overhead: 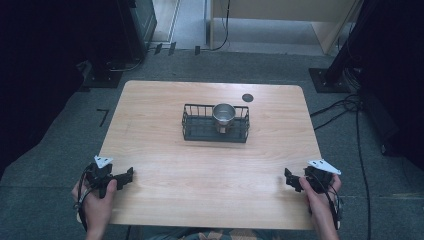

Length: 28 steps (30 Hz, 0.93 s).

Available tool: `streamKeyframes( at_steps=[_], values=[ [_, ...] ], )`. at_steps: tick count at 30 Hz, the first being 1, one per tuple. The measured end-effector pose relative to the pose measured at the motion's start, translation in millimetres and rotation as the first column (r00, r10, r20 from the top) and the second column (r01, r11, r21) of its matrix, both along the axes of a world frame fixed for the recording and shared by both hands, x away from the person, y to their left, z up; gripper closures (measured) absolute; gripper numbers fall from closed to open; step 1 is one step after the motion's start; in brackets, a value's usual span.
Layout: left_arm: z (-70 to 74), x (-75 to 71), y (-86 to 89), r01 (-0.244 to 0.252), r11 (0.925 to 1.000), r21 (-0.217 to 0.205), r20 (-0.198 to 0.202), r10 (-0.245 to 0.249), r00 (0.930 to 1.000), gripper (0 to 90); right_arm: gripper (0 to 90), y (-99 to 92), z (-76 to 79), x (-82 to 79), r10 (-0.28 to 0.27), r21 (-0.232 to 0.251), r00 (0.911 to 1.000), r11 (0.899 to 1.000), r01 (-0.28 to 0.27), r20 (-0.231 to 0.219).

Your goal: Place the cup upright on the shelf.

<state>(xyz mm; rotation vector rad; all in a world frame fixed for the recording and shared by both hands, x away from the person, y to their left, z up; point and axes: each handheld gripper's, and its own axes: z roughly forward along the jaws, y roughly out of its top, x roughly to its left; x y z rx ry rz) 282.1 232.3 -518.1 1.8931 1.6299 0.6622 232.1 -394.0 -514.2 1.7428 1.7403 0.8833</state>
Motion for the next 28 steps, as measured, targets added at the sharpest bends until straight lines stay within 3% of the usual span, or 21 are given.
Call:
streamKeyframes(
  at_steps=[13,16,18,28],
  values=[
    [0.0,0.0,0.0,0.0,1.0,0.0,0.0,0.0,1.0,0.0,0.0,-6.3,-11.6,-16.1,-0.016,-0.043,0.9991,0.999,0.014,-0.04],
    [0.0,0.0,0.0,0.0,1.0,0.0,0.0,0.0,1.0,0.0,0.0,-10.5,-14.1,-22.2,-0.04,-0.068,0.9975,0.997,0.036,-0.058],
    [0.0,0.0,0.0,0.0,1.0,0.0,0.0,0.0,1.0,0.0,0.0,-13.7,-14.4,-26.0,-0.051,-0.059,0.9969,0.997,0.048,-0.06],
    [0.0,0.0,0.0,0.0,1.0,0.0,0.0,0.0,1.0,0.0,0.0,-16.2,-14.5,-31.0,-0.014,-0.059,0.998,0.998,0.01,-0.061]
  ],
)
